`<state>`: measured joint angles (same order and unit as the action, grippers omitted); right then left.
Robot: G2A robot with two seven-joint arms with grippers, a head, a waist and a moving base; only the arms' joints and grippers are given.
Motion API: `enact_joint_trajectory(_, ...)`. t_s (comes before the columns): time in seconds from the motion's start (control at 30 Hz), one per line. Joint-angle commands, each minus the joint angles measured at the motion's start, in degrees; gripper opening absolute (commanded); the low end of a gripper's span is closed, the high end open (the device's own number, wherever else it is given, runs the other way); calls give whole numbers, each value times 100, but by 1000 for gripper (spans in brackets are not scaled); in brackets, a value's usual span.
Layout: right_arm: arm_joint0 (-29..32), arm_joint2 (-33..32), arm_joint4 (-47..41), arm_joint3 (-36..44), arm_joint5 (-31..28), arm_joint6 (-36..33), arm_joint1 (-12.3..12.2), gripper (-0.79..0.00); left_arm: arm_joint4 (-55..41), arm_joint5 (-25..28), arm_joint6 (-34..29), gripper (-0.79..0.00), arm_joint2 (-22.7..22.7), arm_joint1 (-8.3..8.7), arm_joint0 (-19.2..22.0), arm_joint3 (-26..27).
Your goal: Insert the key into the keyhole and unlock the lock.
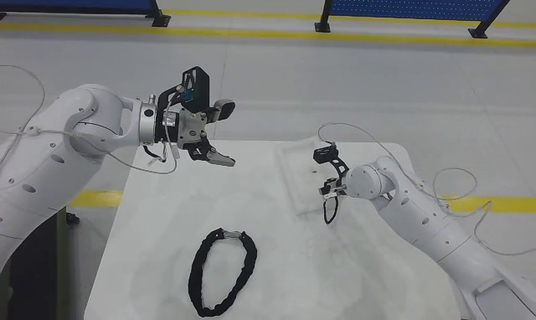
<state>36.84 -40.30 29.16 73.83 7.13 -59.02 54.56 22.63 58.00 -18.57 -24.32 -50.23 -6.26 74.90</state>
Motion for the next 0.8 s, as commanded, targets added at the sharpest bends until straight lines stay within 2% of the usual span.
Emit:
enact_joint_trajectory(0.0,1,12,64,-30,51,-5,22,-619,0,0,0,0,0,0,0,0)
enact_joint_trajectory(0.13,1,35,139,-63,121,-28,71,-686,0,0,0,0,0,0,0,0)
enact_joint_trajectory(0.23,1,33,169,-71,140,-62,101,-785,0,0,0,0,0,0,0,0)
enact_joint_trajectory(0.5,63,-97,457,167,316,-221,93,-785,0,0,0,0,0,0,0,0)
enact_joint_trajectory(0.77,350,-392,1071,909,625,-545,-55,-785,0,0,0,0,0,0,0,0)
